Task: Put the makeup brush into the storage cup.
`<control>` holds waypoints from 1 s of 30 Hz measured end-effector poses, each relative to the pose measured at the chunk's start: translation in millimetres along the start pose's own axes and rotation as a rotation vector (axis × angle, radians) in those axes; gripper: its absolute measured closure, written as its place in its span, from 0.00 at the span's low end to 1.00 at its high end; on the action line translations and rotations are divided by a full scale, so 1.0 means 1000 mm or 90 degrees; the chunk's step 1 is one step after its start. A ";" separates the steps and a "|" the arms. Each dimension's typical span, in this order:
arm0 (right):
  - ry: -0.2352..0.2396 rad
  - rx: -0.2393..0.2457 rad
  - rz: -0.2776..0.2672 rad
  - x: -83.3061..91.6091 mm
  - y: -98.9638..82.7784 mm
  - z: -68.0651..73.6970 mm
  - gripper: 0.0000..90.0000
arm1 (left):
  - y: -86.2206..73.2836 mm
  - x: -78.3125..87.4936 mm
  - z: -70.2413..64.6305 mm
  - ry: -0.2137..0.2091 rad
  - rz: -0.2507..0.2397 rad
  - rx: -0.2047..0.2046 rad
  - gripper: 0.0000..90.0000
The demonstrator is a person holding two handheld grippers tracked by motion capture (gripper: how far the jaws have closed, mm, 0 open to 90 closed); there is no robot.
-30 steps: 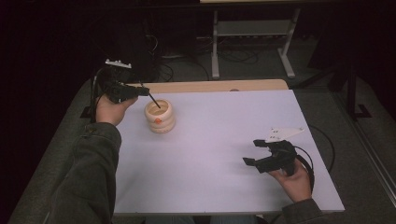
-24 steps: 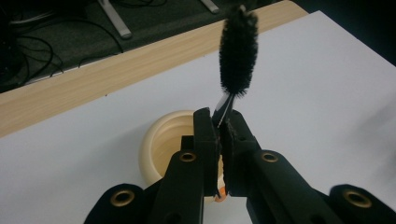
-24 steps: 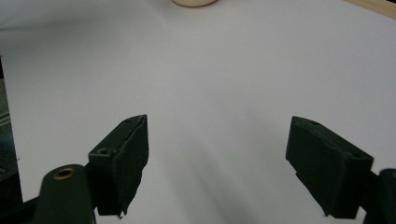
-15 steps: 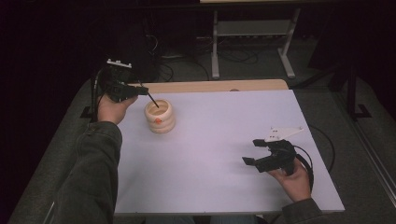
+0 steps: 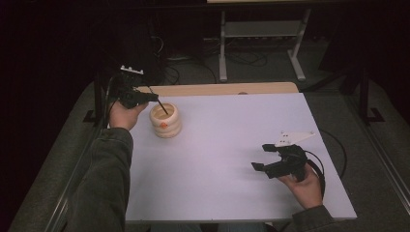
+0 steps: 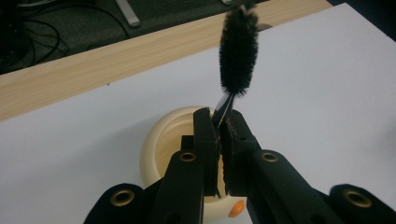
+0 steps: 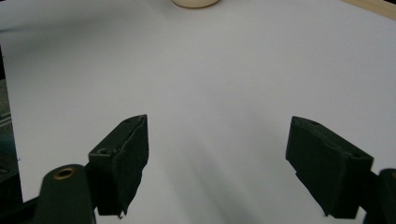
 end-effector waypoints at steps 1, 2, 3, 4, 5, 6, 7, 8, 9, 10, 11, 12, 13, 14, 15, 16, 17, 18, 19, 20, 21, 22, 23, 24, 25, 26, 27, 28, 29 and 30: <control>0.000 -0.001 -0.001 0.000 0.000 0.000 0.23 | -0.001 -0.001 0.000 0.003 0.004 0.003 0.95; 0.000 0.000 -0.001 0.000 0.000 0.000 0.23 | -0.001 -0.002 0.001 0.007 0.005 0.003 0.95; 0.000 0.001 -0.001 -0.001 0.000 0.000 0.23 | -0.002 -0.003 0.002 0.003 0.003 0.008 0.96; 0.001 0.001 0.000 -0.001 0.000 0.000 0.23 | -0.003 -0.004 0.002 0.002 0.003 0.009 0.96; 0.001 0.001 0.000 -0.001 0.000 0.000 0.23 | -0.004 -0.005 0.003 0.003 0.004 0.009 0.95; 0.003 -0.001 0.000 -0.001 0.000 0.001 0.23 | -0.005 -0.006 0.004 0.003 0.007 0.011 0.95; 0.002 -0.002 0.001 0.000 0.000 0.001 0.23 | -0.006 -0.007 0.004 0.002 0.008 0.012 0.95; 0.002 0.000 0.001 -0.001 0.000 0.001 0.23 | -0.007 -0.008 0.005 0.006 0.009 0.013 0.95; 0.003 0.002 0.001 -0.001 0.000 0.001 0.23 | -0.008 -0.009 0.006 0.004 0.007 0.017 0.95; 0.002 0.003 0.001 -0.001 0.000 0.001 0.23 | -0.009 -0.010 0.007 0.003 0.006 0.019 0.95; 0.002 0.003 0.001 -0.001 0.000 0.001 0.23 | -0.009 -0.010 0.007 0.003 0.006 0.019 0.95; 0.002 0.004 0.002 -0.001 0.000 0.001 0.23 | -0.011 -0.012 0.008 0.003 0.009 0.023 0.95; 0.003 0.002 0.003 -0.001 0.000 0.001 0.23 | -0.013 -0.014 0.009 0.005 0.011 0.024 0.95; 0.003 0.002 0.003 -0.001 0.000 0.001 0.23 | -0.013 -0.015 0.010 0.005 0.012 0.024 0.95; 0.003 0.002 0.003 -0.001 0.000 0.001 0.23 | -0.013 -0.015 0.010 0.005 0.012 0.024 0.95; 0.004 0.002 0.004 -0.001 0.000 0.001 0.23 | -0.015 -0.016 0.010 0.004 0.014 0.026 0.95; 0.002 0.003 0.004 -0.002 0.000 0.001 0.23 | -0.016 -0.017 0.010 0.003 0.014 0.026 0.95; 0.002 0.003 0.004 -0.001 0.000 0.001 0.23 | -0.016 -0.018 0.010 0.001 0.016 0.027 0.95; 0.002 0.004 0.003 -0.001 0.000 0.001 0.23 | -0.017 -0.019 0.010 0.002 0.017 0.025 0.95; 0.003 0.003 0.002 -0.001 0.000 0.002 0.23 | -0.018 -0.019 0.011 0.000 0.014 0.024 0.95; 0.003 0.002 0.003 -0.001 0.000 0.001 0.23 | -0.019 -0.019 0.011 -0.001 0.012 0.025 0.95; 0.004 0.002 0.003 -0.001 0.000 0.001 0.23 | -0.020 -0.019 0.012 -0.002 0.013 0.026 0.95; 0.004 0.002 0.003 -0.001 0.000 0.001 0.23 | -0.021 -0.020 0.012 -0.003 0.014 0.029 0.95; 0.004 0.002 0.003 -0.001 0.000 0.001 0.23 | -0.021 -0.020 0.012 -0.003 0.014 0.029 0.95; 0.004 0.002 0.003 -0.001 0.000 0.001 0.23 | -0.023 -0.021 0.012 -0.003 0.016 0.027 0.95; 0.004 0.001 0.002 -0.001 0.000 0.001 0.23 | -0.024 -0.021 0.013 -0.002 0.017 0.028 0.95; 0.004 0.000 0.002 -0.001 0.000 0.001 0.23 | -0.025 -0.021 0.013 -0.003 0.017 0.029 0.95; 0.004 0.001 0.002 -0.001 0.000 0.001 0.23 | -0.026 -0.022 0.013 -0.005 0.016 0.029 0.95; 0.003 0.003 0.002 -0.001 0.000 0.001 0.23 | -0.027 -0.022 0.014 -0.006 0.018 0.027 0.95; 0.003 0.003 0.002 -0.001 0.000 0.001 0.23 | -0.028 -0.022 0.013 -0.009 0.021 0.027 0.95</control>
Point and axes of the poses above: each handheld gripper's, and its own axes: x roughly backward along the jaws, y roughly out of its top, z roughly to its left, the point moved 4 cm from there along -x, roughly forward along the jaws, and after that the axes turned 15 degrees about z, right-handed, at the moved point
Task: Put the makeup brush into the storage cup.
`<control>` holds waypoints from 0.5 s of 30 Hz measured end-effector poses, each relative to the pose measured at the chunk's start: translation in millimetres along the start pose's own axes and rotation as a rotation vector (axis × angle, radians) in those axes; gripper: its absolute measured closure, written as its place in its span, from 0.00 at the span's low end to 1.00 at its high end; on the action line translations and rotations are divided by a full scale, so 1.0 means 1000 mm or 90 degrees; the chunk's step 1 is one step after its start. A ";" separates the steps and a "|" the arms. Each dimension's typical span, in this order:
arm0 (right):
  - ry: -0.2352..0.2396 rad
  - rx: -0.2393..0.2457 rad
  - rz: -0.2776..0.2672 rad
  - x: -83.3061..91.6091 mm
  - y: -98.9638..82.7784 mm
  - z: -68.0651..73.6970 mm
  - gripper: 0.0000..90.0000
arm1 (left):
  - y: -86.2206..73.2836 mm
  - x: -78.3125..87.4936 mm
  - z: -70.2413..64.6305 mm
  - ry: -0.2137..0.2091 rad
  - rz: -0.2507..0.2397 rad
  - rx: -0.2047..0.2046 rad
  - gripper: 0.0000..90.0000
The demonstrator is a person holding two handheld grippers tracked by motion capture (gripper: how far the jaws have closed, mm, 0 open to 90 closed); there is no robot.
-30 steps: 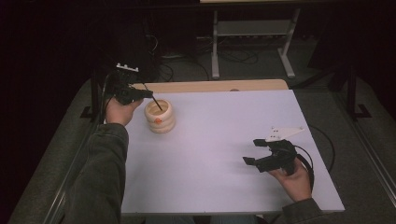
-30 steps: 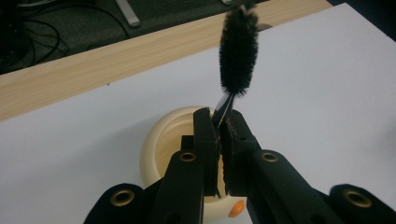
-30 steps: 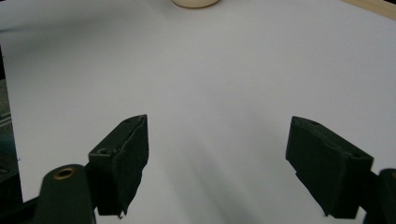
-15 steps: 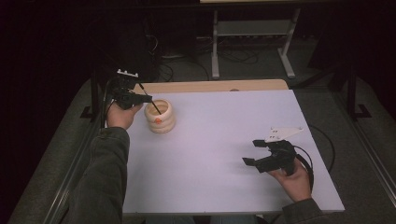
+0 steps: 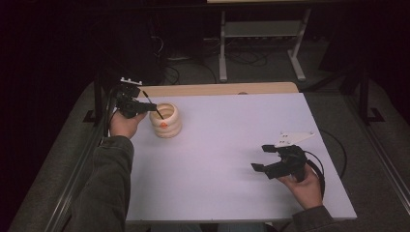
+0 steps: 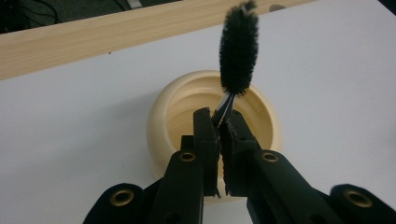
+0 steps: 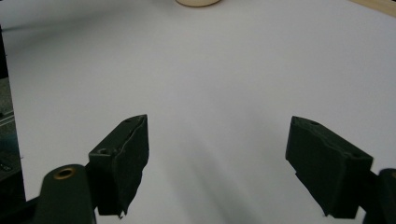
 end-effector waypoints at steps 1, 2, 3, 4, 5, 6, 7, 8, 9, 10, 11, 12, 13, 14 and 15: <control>-0.001 0.003 -0.001 0.000 0.000 0.000 0.23 | -0.001 -0.001 0.000 0.001 0.000 0.001 0.95; 0.001 0.004 0.000 -0.001 0.000 0.000 0.23 | -0.001 -0.001 0.000 -0.001 -0.001 -0.001 0.95; 0.001 0.004 0.000 -0.001 0.000 0.000 0.23 | -0.002 -0.001 0.000 -0.001 -0.003 0.000 0.95; 0.001 0.003 0.001 -0.001 0.000 0.001 0.23 | -0.003 -0.001 0.000 -0.001 0.000 -0.001 0.94; 0.003 -0.001 0.002 -0.002 0.001 0.001 0.23 | -0.003 -0.001 0.001 0.003 -0.001 0.000 0.94; 0.002 0.001 0.004 -0.002 0.000 0.001 0.23 | -0.005 -0.001 0.001 0.005 -0.001 -0.003 0.94; 0.002 0.001 0.004 -0.002 0.000 0.001 0.23 | -0.005 -0.001 0.001 0.005 -0.001 -0.003 0.93; 0.002 0.001 0.004 -0.002 0.001 0.001 0.23 | -0.005 -0.001 0.001 0.005 -0.001 -0.003 0.93; 0.002 0.001 0.003 -0.002 0.001 0.001 0.23 | -0.010 0.000 0.005 0.005 -0.008 0.006 0.88; 0.002 0.001 0.003 -0.002 0.001 0.001 0.23 | -0.010 0.000 0.005 0.005 -0.008 0.006 0.86; 0.002 0.000 0.003 -0.002 0.001 0.001 0.23 | -0.012 0.001 0.006 0.007 -0.011 0.009 0.86; 0.002 0.001 0.003 -0.002 0.001 0.001 0.23 | -0.013 0.002 0.007 0.006 -0.011 0.012 0.85; 0.002 0.002 0.003 -0.002 0.001 0.001 0.23 | -0.014 0.003 0.007 0.006 -0.010 0.010 0.84; 0.001 0.003 0.004 -0.002 0.001 0.002 0.23 | -0.015 0.003 0.007 0.009 -0.011 0.009 0.83; 0.000 0.005 0.003 -0.002 0.001 0.002 0.23 | -0.016 0.004 0.007 0.010 -0.012 0.008 0.81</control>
Point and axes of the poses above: each handheld gripper's, and its own axes: x roughly backward along the jaws, y roughly out of its top, z roughly to its left, the point moved 4 cm from there along -x, roughly forward along the jaws, and after that the axes turned 15 degrees about z, right-handed, at the moved point
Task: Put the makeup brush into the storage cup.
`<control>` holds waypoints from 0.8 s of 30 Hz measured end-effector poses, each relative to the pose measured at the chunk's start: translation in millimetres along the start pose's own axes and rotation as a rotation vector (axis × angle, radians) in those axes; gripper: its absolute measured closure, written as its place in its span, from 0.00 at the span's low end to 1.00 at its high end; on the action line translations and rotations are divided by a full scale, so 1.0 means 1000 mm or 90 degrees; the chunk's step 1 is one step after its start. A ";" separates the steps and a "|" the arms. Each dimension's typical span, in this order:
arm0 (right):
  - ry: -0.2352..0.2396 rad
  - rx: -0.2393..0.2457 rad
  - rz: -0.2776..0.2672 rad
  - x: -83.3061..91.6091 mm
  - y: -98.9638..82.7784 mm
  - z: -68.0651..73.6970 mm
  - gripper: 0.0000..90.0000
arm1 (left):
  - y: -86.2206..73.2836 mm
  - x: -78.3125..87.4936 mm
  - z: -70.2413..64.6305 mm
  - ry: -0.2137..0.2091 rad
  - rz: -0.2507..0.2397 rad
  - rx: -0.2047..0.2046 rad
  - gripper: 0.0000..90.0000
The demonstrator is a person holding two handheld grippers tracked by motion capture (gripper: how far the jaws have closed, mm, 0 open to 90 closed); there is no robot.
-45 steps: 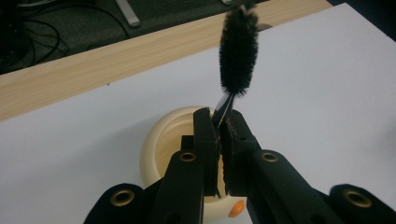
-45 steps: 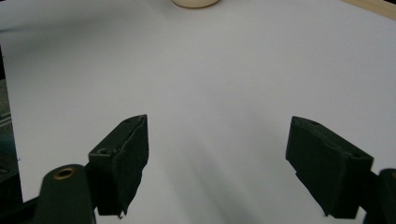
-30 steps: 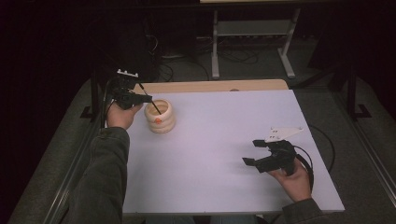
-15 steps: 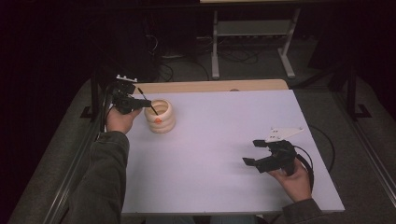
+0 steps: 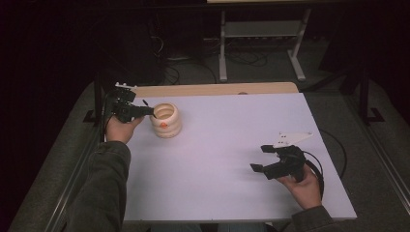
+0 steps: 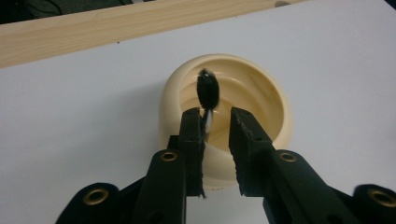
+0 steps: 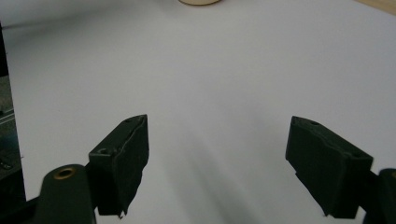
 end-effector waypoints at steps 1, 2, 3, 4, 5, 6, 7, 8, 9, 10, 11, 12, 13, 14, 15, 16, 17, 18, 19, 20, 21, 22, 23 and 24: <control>0.000 -0.001 -0.001 0.000 0.000 0.000 0.23 | -0.001 0.001 0.000 0.001 0.000 -0.002 0.80; 0.001 -0.002 -0.002 0.000 0.000 0.000 0.23 | -0.001 0.002 0.000 0.002 -0.002 -0.005 0.78; 0.001 -0.003 -0.002 -0.001 0.001 0.000 0.23 | -0.002 0.003 -0.001 0.002 -0.005 -0.004 0.76; 0.000 -0.001 -0.001 -0.001 0.001 0.000 0.23 | -0.003 0.004 -0.001 -0.001 -0.007 -0.008 0.76; -0.001 -0.001 -0.001 -0.001 0.001 0.000 0.23 | -0.003 0.005 -0.002 -0.001 -0.009 -0.010 0.76; -0.003 0.000 0.000 -0.001 0.000 -0.001 0.23 | -0.004 0.006 -0.002 0.001 -0.008 -0.011 0.76; -0.004 -0.002 0.000 0.000 0.000 -0.001 0.22 | -0.005 0.006 -0.003 0.000 -0.009 -0.014 0.75; -0.004 -0.005 0.001 0.000 0.000 -0.001 0.22 | -0.006 0.007 -0.003 -0.001 -0.011 -0.015 0.75; -0.005 -0.006 0.001 0.000 -0.001 -0.002 0.22 | -0.007 0.007 -0.003 0.000 -0.011 -0.017 0.74; -0.005 -0.006 0.001 0.000 -0.001 -0.002 0.22 | -0.007 0.007 -0.003 0.000 -0.011 -0.017 0.74; -0.009 -0.007 0.001 0.001 -0.001 -0.002 0.22 | -0.009 0.007 -0.004 -0.005 -0.014 -0.017 0.74; -0.012 -0.009 0.000 0.002 -0.002 -0.005 0.22 | -0.010 0.008 -0.004 -0.005 -0.014 -0.020 0.73; -0.012 -0.016 0.000 0.003 -0.003 -0.005 0.22 | -0.011 0.008 -0.004 -0.005 -0.015 -0.018 0.72; -0.015 -0.016 -0.003 0.003 -0.003 -0.006 0.22 | -0.012 0.008 -0.004 -0.004 -0.011 -0.021 0.70; -0.015 -0.018 -0.003 0.004 -0.004 -0.007 0.22 | -0.013 0.007 -0.005 -0.003 -0.010 -0.019 0.69; -0.018 -0.017 -0.003 0.004 -0.004 -0.007 0.22 | -0.015 0.007 -0.005 -0.002 -0.013 -0.019 0.68; -0.018 -0.023 -0.002 0.005 -0.004 -0.007 0.22 | -0.016 0.007 -0.005 -0.004 -0.013 -0.020 0.68; -0.022 -0.018 -0.004 0.005 -0.005 -0.008 0.22 | -0.018 0.008 -0.005 -0.003 -0.012 -0.022 0.67; -0.024 -0.018 -0.004 0.005 -0.005 -0.009 0.22 | -0.019 0.008 -0.006 -0.005 -0.016 -0.023 0.67; -0.024 -0.020 -0.004 0.005 -0.005 -0.009 0.22 | -0.021 0.008 -0.006 -0.009 -0.018 -0.021 0.67; -0.024 -0.021 -0.005 0.005 -0.005 -0.010 0.22 | -0.022 0.008 -0.006 -0.010 -0.017 -0.023 0.66; -0.026 -0.024 -0.004 0.006 -0.005 -0.010 0.21 | -0.024 0.008 -0.006 -0.011 -0.017 -0.025 0.66; -0.027 -0.029 -0.003 0.006 -0.006 -0.010 0.21 | -0.025 0.008 -0.007 -0.012 -0.016 -0.028 0.65; -0.031 -0.023 -0.005 0.006 -0.006 -0.012 0.21 | -0.026 0.008 -0.008 -0.013 -0.019 -0.032 0.64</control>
Point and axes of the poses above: each handheld gripper's, and its own axes: x roughly backward along the jaws, y roughly out of its top, z roughly to its left, the point moved 4 cm from there along -x, roughly forward along the jaws, and after that the axes turned 15 degrees about z, right-handed, at the moved point
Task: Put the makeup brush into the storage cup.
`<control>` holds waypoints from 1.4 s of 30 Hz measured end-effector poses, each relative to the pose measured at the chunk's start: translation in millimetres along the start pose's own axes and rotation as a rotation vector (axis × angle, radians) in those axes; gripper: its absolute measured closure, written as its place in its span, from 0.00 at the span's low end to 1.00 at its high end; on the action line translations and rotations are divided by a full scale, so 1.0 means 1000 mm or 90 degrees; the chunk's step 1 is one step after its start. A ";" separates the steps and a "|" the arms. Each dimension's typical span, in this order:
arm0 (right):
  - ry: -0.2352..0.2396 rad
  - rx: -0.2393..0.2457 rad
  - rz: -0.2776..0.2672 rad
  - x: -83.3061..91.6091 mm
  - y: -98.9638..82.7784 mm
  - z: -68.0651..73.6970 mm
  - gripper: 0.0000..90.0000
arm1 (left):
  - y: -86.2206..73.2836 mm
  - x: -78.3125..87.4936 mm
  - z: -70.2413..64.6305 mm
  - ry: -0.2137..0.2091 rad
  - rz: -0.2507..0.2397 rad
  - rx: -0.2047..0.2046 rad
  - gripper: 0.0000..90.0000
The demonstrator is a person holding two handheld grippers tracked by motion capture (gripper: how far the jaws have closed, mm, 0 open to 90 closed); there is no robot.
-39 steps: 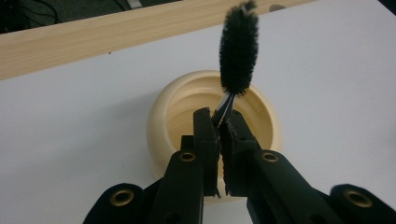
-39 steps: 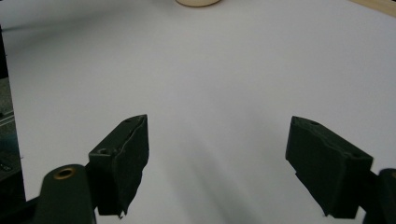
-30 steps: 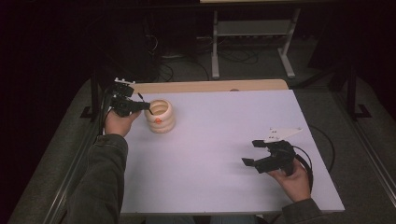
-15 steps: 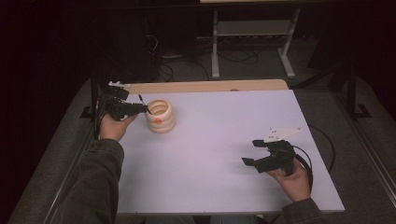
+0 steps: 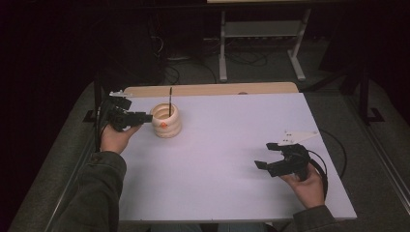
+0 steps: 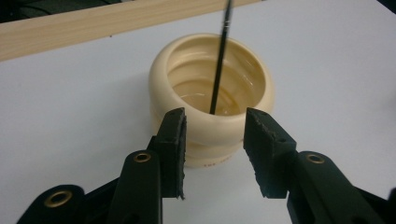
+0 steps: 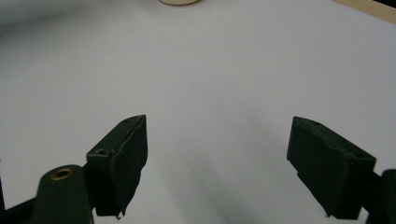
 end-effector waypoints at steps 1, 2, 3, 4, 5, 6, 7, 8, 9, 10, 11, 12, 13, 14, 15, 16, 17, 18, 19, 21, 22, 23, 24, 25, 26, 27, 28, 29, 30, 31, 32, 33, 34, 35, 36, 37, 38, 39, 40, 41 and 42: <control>0.000 -0.005 0.002 0.000 0.000 0.000 0.21 | -0.001 0.000 -0.001 0.000 -0.001 -0.006 0.64; -0.001 -0.008 0.002 0.000 -0.001 -0.001 0.21 | -0.002 0.001 -0.002 -0.002 -0.005 -0.006 0.63; -0.005 -0.006 0.002 0.000 -0.001 -0.002 0.21 | -0.003 0.001 -0.004 -0.004 -0.006 -0.004 0.62; -0.002 -0.013 0.004 0.001 -0.001 -0.002 0.21 | -0.003 0.002 -0.005 -0.004 -0.004 -0.009 0.62; -0.004 -0.011 0.002 0.001 -0.002 -0.003 0.21 | -0.004 0.002 -0.006 -0.003 -0.004 -0.018 0.61; -0.004 -0.011 0.002 0.001 -0.002 -0.003 0.21 | -0.004 0.002 -0.006 -0.003 -0.004 -0.018 0.61; -0.007 -0.010 0.001 0.001 -0.002 -0.004 0.21 | -0.005 0.002 -0.010 -0.007 -0.009 -0.020 0.61; -0.007 -0.016 0.002 0.001 -0.003 -0.005 0.21 | -0.006 0.003 -0.012 -0.008 -0.010 -0.024 0.60; -0.010 -0.014 0.003 0.002 -0.004 -0.006 0.21 | -0.007 0.003 -0.015 -0.008 -0.012 -0.029 0.59; -0.009 -0.020 0.002 0.002 -0.004 -0.006 0.21 | -0.008 0.003 -0.016 -0.007 -0.011 -0.034 0.58; -0.010 -0.019 0.001 0.002 -0.004 -0.006 0.21 | -0.008 0.003 -0.017 -0.007 -0.012 -0.037 0.58; -0.010 -0.019 0.001 0.002 -0.004 -0.007 0.21 | -0.009 0.003 -0.020 -0.010 -0.015 -0.038 0.58; -0.011 -0.020 0.002 0.002 -0.005 -0.007 0.21 | -0.010 0.004 -0.021 -0.011 -0.015 -0.044 0.57; -0.011 -0.021 0.002 0.002 -0.005 -0.007 0.20 | -0.010 0.004 -0.022 -0.014 -0.019 -0.043 0.56; -0.011 -0.021 0.002 0.002 -0.005 -0.007 0.20 | -0.010 0.004 -0.023 -0.013 -0.015 -0.050 0.56; -0.013 -0.020 0.002 0.002 -0.005 -0.007 0.20 | -0.011 0.004 -0.025 -0.014 -0.019 -0.048 0.56; -0.013 -0.021 0.003 0.002 -0.005 -0.007 0.20 | -0.012 0.005 -0.026 -0.014 -0.018 -0.054 0.55; -0.012 -0.024 0.004 0.002 -0.005 -0.007 0.20 | -0.012 0.005 -0.027 -0.015 -0.019 -0.055 0.55; -0.012 -0.023 0.004 0.002 -0.005 -0.007 0.20 | -0.014 0.005 -0.029 -0.018 -0.021 -0.054 0.55; -0.014 -0.022 0.003 0.002 -0.005 -0.008 0.20 | -0.016 0.004 -0.031 -0.023 -0.026 -0.058 0.54; -0.013 -0.024 0.003 0.002 -0.005 -0.007 0.20 | -0.016 0.004 -0.032 -0.026 -0.031 -0.054 0.54; -0.013 -0.023 0.003 0.002 -0.005 -0.007 0.20 | -0.018 0.003 -0.033 -0.026 -0.025 -0.061 0.53; -0.014 -0.024 0.004 0.002 -0.005 -0.007 0.20 | -0.019 0.002 -0.034 -0.024 -0.025 -0.064 0.53; -0.014 -0.024 0.004 0.002 -0.005 -0.007 0.20 | -0.021 0.001 -0.036 -0.028 -0.025 -0.066 0.53; -0.014 -0.024 0.005 0.001 -0.005 -0.008 0.20 | -0.022 0.001 -0.036 -0.030 -0.025 -0.067 0.53; -0.014 -0.023 0.005 0.001 -0.005 -0.008 0.20 | -0.024 -0.001 -0.038 -0.030 -0.026 -0.071 0.53; -0.015 -0.021 0.004 0.001 -0.005 -0.008 0.20 | -0.025 -0.001 -0.038 -0.027 -0.023 -0.074 0.53; -0.012 -0.025 0.005 0.001 -0.005 -0.008 0.20 | -0.027 -0.002 -0.040 -0.030 -0.025 -0.073 0.52; -0.013 -0.025 0.005 0.001 -0.005 -0.008 0.20 | -0.028 -0.002 -0.040 -0.033 -0.024 -0.073 0.52; -0.013 -0.025 0.004 0.001 -0.005 -0.009 0.20 | -0.030 -0.003 -0.041 -0.032 -0.023 -0.077 0.52; -0.013 -0.025 0.003 0.001 -0.005 -0.009 0.20 | -0.031 -0.004 -0.042 -0.033 -0.026 -0.075 0.51; -0.012 -0.028 0.003 0.001 -0.005 -0.009 0.20 | -0.033 -0.004 -0.042 -0.034 -0.023 -0.077 0.51; -0.012 -0.027 0.004 0.001 -0.005 -0.009 0.20 | -0.034 -0.004 -0.043 -0.034 -0.024 -0.079 0.51; -0.013 -0.028 0.004 0.000 -0.005 -0.009 0.20 | -0.036 -0.004 -0.044 -0.036 -0.024 -0.081 0.51; -0.014 -0.027 0.006 0.000 -0.006 -0.009 0.20 | -0.036 -0.005 -0.045 -0.039 -0.029 -0.076 0.51; -0.014 -0.027 0.006 0.000 -0.006 -0.009 0.20 | -0.036 -0.005 -0.045 -0.039 -0.029 -0.076 0.51; -0.013 -0.029 0.006 -0.001 -0.006 -0.009 0.20 | -0.039 -0.006 -0.046 -0.039 -0.026 -0.080 0.51; -0.011 -0.031 0.006 -0.001 -0.005 -0.008 0.20 | -0.040 -0.005 -0.045 -0.036 -0.024 -0.087 0.50; -0.012 -0.028 0.006 -0.002 -0.005 -0.008 0.20 | -0.041 -0.005 -0.047 -0.040 -0.027 -0.082 0.50; -0.011 -0.029 0.006 -0.002 -0.005 -0.008 0.20 | -0.041 -0.005 -0.048 -0.040 -0.033 -0.080 0.50; -0.011 -0.028 0.006 -0.002 -0.005 -0.008 0.20 | -0.042 -0.005 -0.049 -0.040 -0.032 -0.083 0.49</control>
Point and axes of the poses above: each handheld gripper's, and its own axes: x roughly backward along the jaws, y roughly out of its top, z roughly to its left, the point moved 4 cm from there along -x, roughly forward along the jaws, and after that the axes turned 15 degrees about z, right-handed, at the moved point
